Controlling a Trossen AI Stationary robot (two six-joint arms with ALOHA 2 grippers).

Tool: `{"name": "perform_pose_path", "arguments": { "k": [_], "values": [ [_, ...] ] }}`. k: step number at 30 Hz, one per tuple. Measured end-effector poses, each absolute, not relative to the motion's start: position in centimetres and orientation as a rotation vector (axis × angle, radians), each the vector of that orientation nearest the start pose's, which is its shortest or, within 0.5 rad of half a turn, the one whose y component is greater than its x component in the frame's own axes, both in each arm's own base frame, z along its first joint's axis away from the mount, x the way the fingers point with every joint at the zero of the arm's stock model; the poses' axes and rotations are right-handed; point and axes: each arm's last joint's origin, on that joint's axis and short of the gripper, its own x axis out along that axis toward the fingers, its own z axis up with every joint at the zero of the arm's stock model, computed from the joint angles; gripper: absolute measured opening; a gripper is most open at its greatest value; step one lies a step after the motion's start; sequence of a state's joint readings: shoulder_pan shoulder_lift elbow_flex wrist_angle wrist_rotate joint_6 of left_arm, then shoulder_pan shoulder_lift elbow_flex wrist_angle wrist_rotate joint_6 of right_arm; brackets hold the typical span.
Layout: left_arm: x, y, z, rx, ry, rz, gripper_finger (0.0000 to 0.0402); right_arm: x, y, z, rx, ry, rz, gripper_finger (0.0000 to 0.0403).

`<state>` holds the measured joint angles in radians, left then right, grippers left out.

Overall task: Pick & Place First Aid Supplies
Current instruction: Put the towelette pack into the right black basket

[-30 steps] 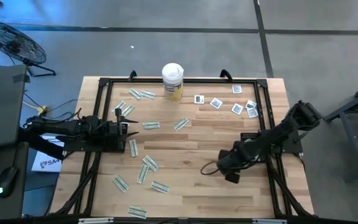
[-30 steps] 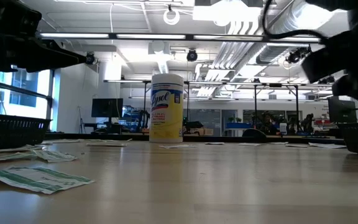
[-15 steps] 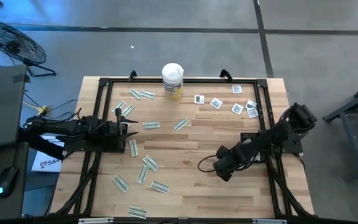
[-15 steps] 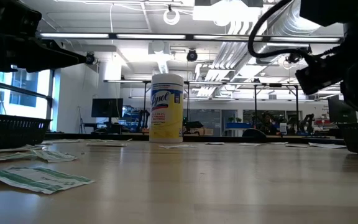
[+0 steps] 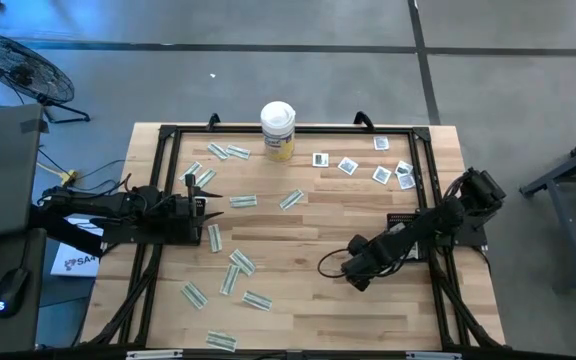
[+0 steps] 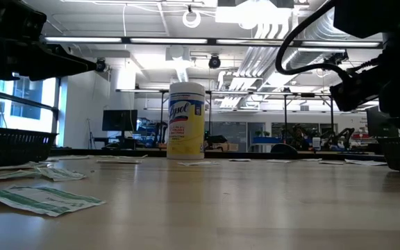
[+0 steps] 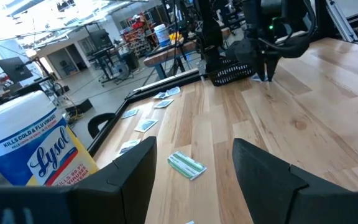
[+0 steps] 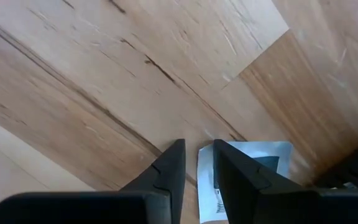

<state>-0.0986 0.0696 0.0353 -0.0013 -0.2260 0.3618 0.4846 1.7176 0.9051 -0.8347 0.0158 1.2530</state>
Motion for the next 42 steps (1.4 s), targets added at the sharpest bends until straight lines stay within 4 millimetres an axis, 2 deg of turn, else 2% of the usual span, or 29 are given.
{"name": "perform_pose_path", "arguments": {
  "k": [4, 10, 16, 20, 33, 42],
  "values": [
    [10.0, -0.3, 17.0, 0.367, 0.058, 0.119, 0.0206, 23.3, 12.2, 13.1, 0.551, 1.526, -0.668, 0.0061],
    [10.0, -0.3, 17.0, 0.367, 0.058, 0.119, 0.0206, 23.3, 12.2, 13.1, 0.552, 1.524, -0.666, 0.0006],
    [10.0, -0.3, 17.0, 0.367, 0.058, 0.119, 0.0206, 23.3, 12.2, 13.3, 0.544, 1.514, -0.66, 0.0006],
    [10.0, -0.3, 17.0, 0.367, 0.058, 0.119, 0.0206, 22.9, 11.9, 14.1, 0.534, 1.484, -0.655, 0.0003],
    [10.0, -0.3, 17.0, 0.367, 0.058, 0.119, 0.0206, 21.2, 10.8, 20.1, 0.612, 1.277, -0.535, 0.0002],
    [10.0, -0.3, 17.0, 0.367, 0.058, 0.119, 0.0206, 18.4, 9.0, 24.3, 0.639, 1.129, -0.507, 0.0001]
  ]
}}
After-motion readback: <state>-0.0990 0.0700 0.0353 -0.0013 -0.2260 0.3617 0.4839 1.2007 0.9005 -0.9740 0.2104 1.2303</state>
